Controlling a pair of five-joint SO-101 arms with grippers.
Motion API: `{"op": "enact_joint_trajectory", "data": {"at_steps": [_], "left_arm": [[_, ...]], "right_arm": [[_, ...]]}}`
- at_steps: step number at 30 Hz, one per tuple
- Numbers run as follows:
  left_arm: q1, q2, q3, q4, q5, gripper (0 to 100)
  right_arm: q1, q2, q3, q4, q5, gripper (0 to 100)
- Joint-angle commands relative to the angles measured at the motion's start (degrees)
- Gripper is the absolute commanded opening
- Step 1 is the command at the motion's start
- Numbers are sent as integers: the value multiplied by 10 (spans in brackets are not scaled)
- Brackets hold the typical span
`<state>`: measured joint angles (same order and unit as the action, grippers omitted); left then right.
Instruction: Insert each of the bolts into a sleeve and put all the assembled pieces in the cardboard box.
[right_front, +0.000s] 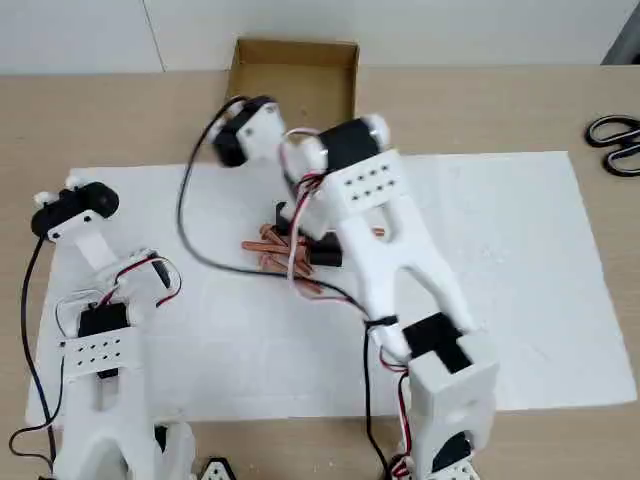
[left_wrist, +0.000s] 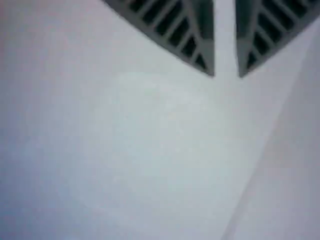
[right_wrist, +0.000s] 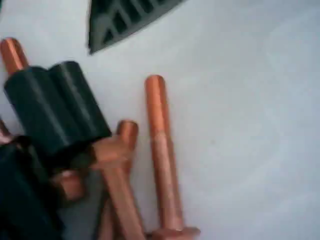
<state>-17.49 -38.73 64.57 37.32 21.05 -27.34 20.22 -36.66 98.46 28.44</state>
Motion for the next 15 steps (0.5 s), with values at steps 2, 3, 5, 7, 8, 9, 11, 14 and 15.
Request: {"op": "enact_joint_trajectory", "data": {"at_steps": [2,3,5,7,8,9,11,14,15], "left_arm": [[-1,-2,-1,-14,3,23],[-1,-2,-1,-14,3,23],[-1,-2,0,-14,3,23],[-1,-2,0,-14,3,23],[-1,-2,0,-14,3,23],[-1,-1,0,-14,3,23],[-1,-1,0,-14,3,23],[-1,-1,0,-15,3,23],[-1,-1,0,-15,3,23]], "right_arm": [[46,-8,-33,7,-60,124],[54,-8,-33,7,-73,124],[61,-9,-33,8,-94,123],[66,-9,-26,13,-95,123],[72,-9,-18,14,-96,124],[75,-9,-15,14,-97,124],[81,-22,-13,15,-97,124],[105,-58,2,15,-111,123],[117,-72,7,14,-118,123]]}}
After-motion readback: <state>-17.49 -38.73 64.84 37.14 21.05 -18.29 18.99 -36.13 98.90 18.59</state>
